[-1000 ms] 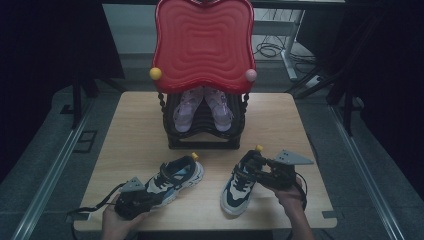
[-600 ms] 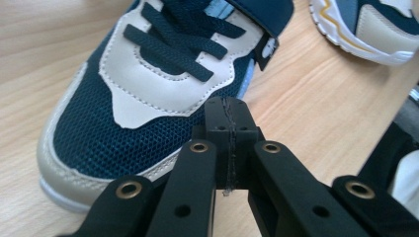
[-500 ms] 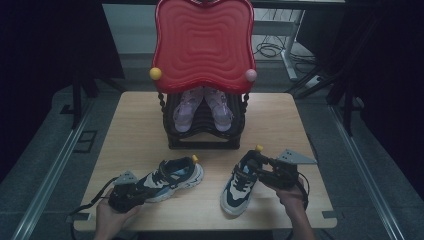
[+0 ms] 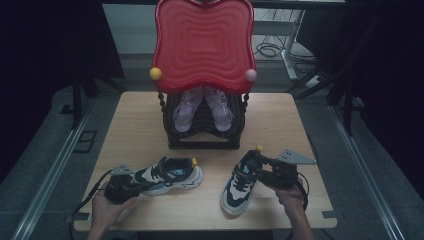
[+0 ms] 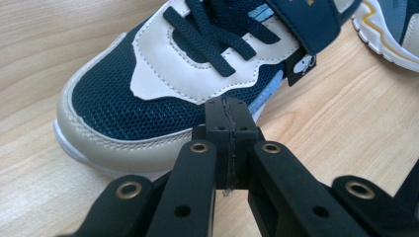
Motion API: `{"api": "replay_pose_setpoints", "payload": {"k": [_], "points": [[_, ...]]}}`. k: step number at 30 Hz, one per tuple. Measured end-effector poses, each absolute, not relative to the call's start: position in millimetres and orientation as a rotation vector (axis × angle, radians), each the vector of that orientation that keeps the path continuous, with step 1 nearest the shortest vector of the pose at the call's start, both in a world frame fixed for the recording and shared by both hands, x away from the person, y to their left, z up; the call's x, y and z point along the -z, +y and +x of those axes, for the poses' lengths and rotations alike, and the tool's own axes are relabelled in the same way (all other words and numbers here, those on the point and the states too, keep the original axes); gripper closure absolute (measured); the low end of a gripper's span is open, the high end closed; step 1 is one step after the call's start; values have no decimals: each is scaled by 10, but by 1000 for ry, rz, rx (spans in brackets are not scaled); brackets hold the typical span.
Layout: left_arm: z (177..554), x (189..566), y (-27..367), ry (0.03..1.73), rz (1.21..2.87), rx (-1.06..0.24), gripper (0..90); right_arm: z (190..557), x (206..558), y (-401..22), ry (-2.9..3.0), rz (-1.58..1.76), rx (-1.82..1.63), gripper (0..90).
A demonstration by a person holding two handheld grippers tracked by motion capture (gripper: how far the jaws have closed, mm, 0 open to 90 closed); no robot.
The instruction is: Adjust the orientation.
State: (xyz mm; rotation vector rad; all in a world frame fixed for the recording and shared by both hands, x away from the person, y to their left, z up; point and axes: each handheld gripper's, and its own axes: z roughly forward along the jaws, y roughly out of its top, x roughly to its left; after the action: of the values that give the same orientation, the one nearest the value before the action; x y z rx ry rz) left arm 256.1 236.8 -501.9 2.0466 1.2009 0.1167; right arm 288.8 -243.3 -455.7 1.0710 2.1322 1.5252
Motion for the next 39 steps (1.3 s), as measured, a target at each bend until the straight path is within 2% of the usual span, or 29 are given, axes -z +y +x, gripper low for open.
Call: {"api": "replay_pose_setpoints", "payload": {"k": [39], "points": [[3204,5028,2529,1278,2024,-168,900,2885,4539,-2381,2140,1044,-1542,504]]}}
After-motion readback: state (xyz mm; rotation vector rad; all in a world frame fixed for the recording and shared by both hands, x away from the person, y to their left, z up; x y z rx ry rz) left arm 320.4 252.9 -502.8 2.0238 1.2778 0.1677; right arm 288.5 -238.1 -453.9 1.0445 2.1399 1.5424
